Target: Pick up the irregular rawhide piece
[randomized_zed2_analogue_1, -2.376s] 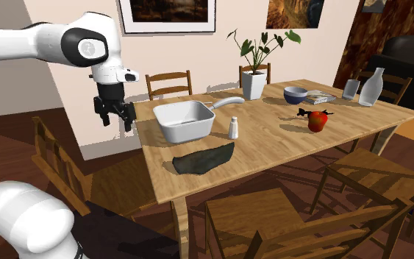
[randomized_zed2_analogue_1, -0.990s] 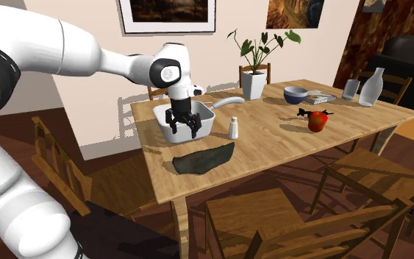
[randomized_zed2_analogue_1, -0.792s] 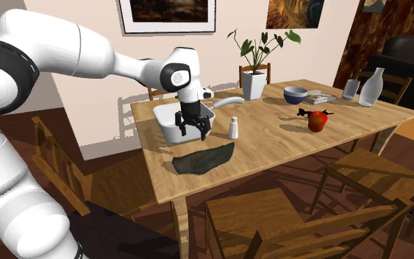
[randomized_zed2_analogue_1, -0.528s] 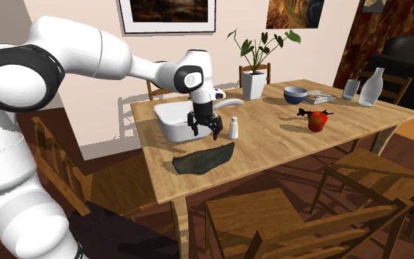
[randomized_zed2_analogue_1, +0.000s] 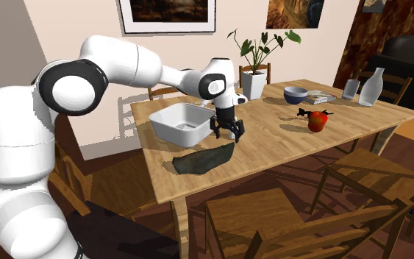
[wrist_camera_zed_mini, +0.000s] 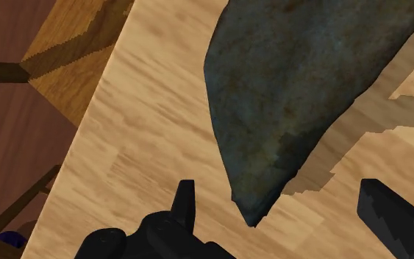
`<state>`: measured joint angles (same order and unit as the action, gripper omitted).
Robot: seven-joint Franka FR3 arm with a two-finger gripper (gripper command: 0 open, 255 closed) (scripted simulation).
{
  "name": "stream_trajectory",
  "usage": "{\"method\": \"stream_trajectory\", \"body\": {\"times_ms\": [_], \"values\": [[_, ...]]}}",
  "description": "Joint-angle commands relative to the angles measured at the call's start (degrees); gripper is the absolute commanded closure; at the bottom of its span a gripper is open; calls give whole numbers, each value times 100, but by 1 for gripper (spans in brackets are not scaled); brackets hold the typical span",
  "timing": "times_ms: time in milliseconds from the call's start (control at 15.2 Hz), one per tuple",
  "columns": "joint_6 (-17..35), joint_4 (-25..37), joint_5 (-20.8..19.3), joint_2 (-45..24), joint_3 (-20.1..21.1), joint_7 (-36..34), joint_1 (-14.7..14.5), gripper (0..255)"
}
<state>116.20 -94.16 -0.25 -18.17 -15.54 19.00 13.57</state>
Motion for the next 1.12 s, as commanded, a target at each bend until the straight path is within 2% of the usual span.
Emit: {"method": "stream_trajectory", "body": {"times_ms": [0, 528, 594, 1056], "values": [[104, 19, 26, -132, 4, 11, 21, 0], [485, -241, 55, -256, 18, 6, 28, 0], [478, -226, 57, -265, 20, 4, 28, 255], [479, -226, 57, -266, 20, 3, 28, 255]]}}
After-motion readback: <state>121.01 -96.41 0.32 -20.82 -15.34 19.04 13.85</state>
